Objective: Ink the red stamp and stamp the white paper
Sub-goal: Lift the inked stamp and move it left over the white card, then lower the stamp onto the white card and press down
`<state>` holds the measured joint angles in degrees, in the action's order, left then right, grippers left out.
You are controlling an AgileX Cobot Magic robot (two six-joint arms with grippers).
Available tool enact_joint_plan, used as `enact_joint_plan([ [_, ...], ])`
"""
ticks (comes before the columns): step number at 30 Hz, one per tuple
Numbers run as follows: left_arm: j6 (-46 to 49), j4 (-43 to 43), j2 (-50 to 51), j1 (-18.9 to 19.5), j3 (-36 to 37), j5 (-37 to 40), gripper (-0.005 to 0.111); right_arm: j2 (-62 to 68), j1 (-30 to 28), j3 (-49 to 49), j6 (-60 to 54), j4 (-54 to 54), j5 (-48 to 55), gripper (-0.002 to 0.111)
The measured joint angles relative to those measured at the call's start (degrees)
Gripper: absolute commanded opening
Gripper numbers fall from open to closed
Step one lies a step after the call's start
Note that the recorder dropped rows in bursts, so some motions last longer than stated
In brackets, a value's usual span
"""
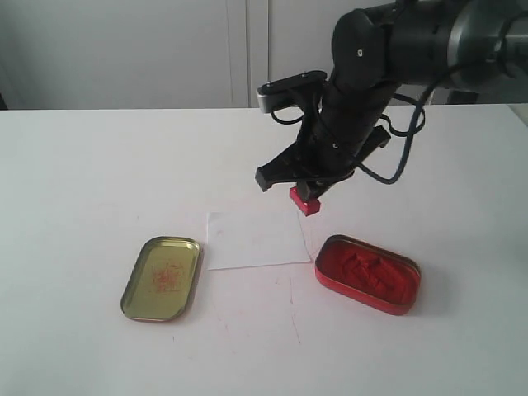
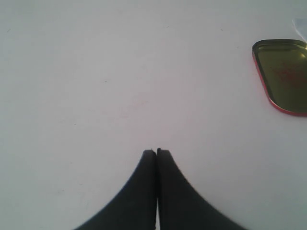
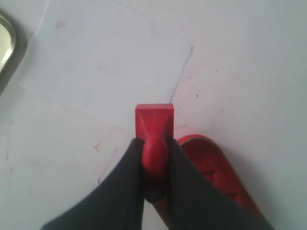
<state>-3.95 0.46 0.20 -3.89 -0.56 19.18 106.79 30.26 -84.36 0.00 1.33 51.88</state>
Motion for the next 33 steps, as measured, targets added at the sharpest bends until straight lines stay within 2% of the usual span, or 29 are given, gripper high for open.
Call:
enact_joint_plan([
  [20, 0.0, 0.0, 0.0, 0.0, 0.0, 0.0, 0.0, 14.02, 5.99, -16.72, 2.42, 0.17, 5.56, 0.0],
  [33, 0.0, 0.0, 0.0, 0.0, 0.0, 0.0, 0.0, 19.37, 6.28, -17.75, 5.59, -1.33, 3.78, 0.0],
])
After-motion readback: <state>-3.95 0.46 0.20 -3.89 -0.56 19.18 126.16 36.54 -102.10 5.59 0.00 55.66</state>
